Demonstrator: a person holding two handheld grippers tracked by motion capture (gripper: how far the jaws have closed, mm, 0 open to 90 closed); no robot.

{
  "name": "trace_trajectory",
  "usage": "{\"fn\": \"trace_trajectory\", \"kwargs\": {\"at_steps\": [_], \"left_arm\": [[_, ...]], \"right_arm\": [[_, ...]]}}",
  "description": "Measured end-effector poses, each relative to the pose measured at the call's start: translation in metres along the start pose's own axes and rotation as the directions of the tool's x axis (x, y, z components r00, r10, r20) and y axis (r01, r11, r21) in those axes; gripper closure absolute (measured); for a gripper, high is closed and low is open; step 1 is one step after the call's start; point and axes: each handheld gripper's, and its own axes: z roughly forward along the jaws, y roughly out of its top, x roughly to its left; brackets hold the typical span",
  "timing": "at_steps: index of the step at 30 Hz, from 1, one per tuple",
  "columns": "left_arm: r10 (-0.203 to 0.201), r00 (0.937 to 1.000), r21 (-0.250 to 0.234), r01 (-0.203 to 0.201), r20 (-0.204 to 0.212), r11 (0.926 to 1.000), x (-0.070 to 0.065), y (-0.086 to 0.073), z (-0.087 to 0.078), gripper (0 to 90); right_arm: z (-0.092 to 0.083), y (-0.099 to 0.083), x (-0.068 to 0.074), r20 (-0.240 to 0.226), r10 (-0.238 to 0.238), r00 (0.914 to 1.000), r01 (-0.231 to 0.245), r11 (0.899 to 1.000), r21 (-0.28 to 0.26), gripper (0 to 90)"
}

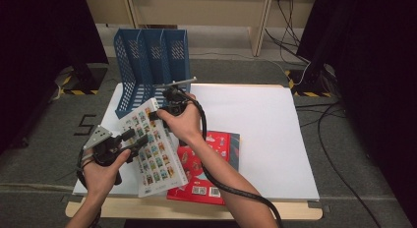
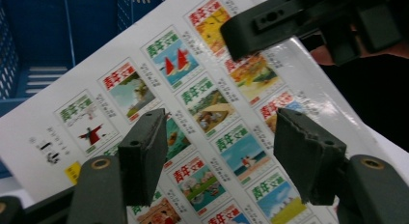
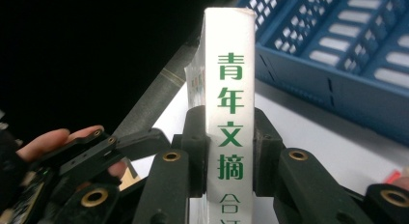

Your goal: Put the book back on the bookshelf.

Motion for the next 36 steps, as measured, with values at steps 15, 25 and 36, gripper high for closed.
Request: {"fn": "trace_trajectory", "kwargs": {"at_steps": [15,25,36], "left_arm": [[0.012,0.9996,-0.018,-0.013,-0.024,0.9998,-0.013,0.01,-0.006,28.5],[0.014,0.9983,-0.026,-0.016,-0.057,0.9995,-0.014,0.019,-0.006,27.8],[0.051,0.9918,-0.011,-0.053,-0.117,0.9985,-0.019,0.019,0.009,26.7]], "right_arm": [[0.02,0.026,0.027,-0.005,-0.088,0.9961,0.088,0.993,-0.085,73.6],[0.034,0.038,0.043,0.024,-0.139,0.9901,0.141,0.981,-0.131,73.7],[0.04,0.039,0.051,0.034,-0.161,0.9863,0.165,0.977,-0.134,73.4]]}}
